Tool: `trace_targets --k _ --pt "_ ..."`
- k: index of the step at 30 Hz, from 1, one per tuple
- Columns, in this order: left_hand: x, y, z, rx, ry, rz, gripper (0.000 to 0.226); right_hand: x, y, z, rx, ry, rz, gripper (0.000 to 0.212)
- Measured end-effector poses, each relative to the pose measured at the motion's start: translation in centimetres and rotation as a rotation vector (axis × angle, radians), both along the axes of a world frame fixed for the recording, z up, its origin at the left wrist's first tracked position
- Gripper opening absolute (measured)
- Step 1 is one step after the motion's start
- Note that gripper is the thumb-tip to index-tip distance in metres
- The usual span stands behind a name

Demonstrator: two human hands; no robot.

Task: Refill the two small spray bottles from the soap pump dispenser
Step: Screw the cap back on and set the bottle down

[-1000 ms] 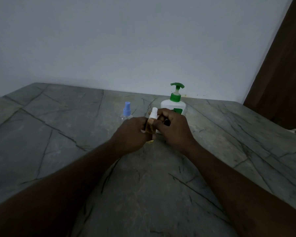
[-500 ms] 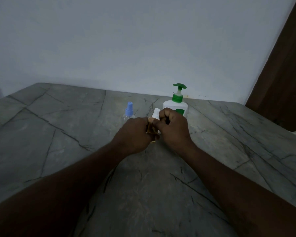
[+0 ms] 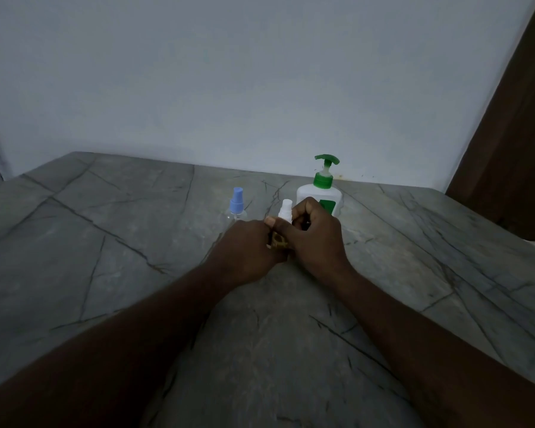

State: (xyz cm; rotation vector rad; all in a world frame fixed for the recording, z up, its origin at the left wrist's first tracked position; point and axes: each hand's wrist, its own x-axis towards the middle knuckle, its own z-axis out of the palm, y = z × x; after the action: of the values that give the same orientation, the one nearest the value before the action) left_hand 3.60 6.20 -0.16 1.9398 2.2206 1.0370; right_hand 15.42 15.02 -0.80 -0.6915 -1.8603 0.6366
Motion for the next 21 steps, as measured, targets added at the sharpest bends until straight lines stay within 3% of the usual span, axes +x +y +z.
trace_targets --k 6,13,16,21 --pt "-0.6 0.2 -0.1 0.005 -0.037 0.001 0.032 0.4 0.3 -0.1 0.006 -0.067 0.105 0.024" --pt "-0.8 0.4 -0.3 0.041 0.030 0.003 0.032 0.4 0.7 -0.4 0.062 -0.111 0.062 0.028" --pt "-1.2 0.4 -0.2 0.052 0.147 0.032 0.032 0.3 0.7 -0.4 0.060 -0.125 -0.003 0.033" --pt "-1.9 0.1 0.6 0.039 0.401 0.117 0.053 0.5 0.9 -0.5 0.073 -0.133 -0.054 0.041"
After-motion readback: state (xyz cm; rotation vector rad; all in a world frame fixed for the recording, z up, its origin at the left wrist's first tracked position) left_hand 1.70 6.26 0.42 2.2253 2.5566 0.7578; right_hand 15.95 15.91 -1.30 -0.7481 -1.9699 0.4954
